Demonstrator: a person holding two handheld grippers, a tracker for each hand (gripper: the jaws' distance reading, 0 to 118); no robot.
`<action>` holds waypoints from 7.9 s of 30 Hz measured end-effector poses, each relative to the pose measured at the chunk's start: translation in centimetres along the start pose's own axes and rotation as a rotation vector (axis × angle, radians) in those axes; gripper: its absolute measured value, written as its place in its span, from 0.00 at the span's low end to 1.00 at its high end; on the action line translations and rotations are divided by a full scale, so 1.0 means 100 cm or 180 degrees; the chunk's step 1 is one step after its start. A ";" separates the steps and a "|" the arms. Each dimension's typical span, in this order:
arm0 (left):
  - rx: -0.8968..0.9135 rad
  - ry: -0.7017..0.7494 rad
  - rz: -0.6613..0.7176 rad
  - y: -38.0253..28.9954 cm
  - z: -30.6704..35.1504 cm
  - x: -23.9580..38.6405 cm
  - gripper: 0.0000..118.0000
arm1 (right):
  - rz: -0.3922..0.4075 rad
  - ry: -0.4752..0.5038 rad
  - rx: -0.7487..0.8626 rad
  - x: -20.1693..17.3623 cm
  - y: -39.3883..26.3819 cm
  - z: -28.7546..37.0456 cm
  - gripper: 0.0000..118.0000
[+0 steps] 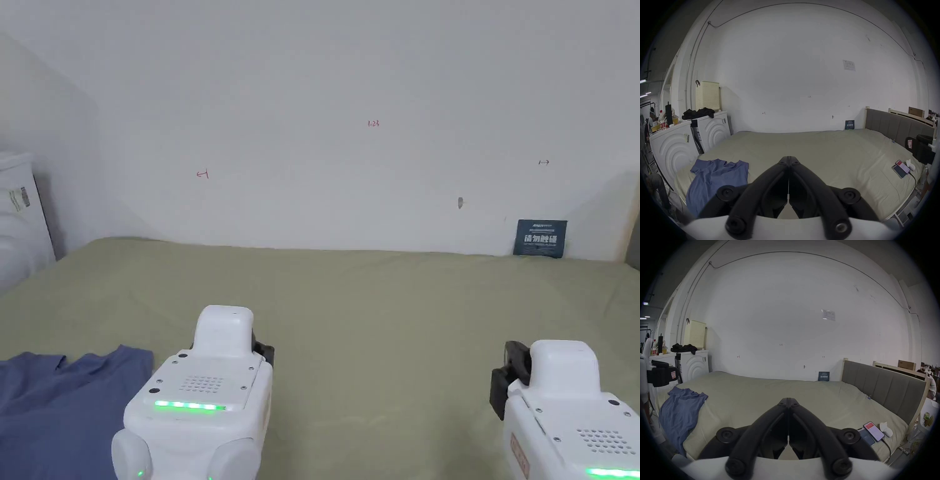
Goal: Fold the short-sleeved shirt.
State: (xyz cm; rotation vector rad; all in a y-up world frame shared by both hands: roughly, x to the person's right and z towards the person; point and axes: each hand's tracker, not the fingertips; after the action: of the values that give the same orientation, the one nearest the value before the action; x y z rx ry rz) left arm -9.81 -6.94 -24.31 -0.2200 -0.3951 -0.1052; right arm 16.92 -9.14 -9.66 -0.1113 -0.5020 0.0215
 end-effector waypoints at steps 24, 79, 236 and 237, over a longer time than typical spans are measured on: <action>-0.0293 0.1654 0.0292 -0.026 0.085 -0.202 0.00 | 0.0047 0.1623 -0.0154 -0.204 0.001 -0.034 0.02; -0.2325 0.0591 0.0619 -0.076 -0.215 -0.245 0.04 | 0.0148 0.1127 -0.0958 -0.115 -0.065 -0.086 0.02; -0.1470 0.0027 0.0190 0.060 -0.152 -0.137 0.01 | -0.0217 0.0192 -0.1527 0.182 0.094 -0.198 0.06; -0.1376 0.0051 0.0173 0.077 -0.145 -0.138 0.01 | -0.0244 0.0190 -0.1463 0.186 0.106 -0.188 0.06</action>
State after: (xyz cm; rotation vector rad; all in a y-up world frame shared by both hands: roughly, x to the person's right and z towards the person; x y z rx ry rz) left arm -16.03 -2.05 -44.26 -0.6553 -0.3469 -0.1384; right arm 42.34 0.42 -18.31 -0.5410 -0.4441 -0.1729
